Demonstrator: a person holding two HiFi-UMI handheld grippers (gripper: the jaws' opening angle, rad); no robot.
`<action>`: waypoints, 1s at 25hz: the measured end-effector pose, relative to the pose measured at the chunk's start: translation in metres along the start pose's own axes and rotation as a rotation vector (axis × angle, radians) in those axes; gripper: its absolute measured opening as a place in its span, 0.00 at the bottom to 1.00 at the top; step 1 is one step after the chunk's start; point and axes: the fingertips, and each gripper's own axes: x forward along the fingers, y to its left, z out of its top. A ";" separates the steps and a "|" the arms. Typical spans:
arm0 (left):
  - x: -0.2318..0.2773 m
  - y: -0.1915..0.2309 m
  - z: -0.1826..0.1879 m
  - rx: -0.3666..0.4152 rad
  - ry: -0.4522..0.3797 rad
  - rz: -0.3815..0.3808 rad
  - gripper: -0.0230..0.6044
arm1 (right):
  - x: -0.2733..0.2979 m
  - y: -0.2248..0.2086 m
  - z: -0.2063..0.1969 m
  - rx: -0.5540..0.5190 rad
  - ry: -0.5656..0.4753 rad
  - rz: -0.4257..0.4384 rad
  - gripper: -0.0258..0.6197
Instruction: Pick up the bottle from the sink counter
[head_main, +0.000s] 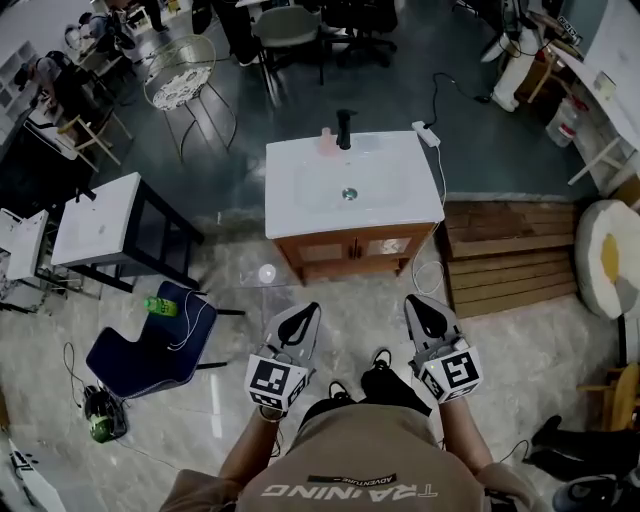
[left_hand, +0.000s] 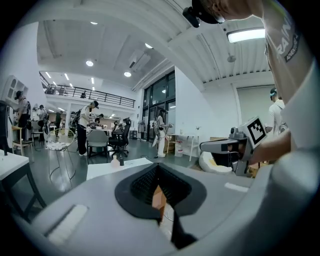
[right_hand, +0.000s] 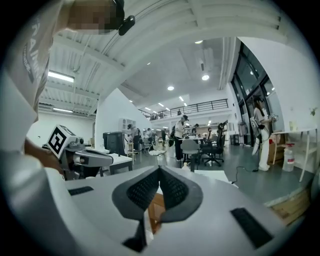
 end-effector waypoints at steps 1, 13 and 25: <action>0.003 0.006 -0.002 -0.011 0.003 0.009 0.05 | 0.008 -0.004 0.000 -0.006 0.001 0.010 0.06; 0.121 0.020 0.040 0.065 0.014 0.063 0.05 | 0.092 -0.105 0.014 0.000 -0.055 0.160 0.06; 0.190 0.061 0.033 0.007 0.061 0.116 0.05 | 0.165 -0.171 0.001 0.033 -0.021 0.222 0.06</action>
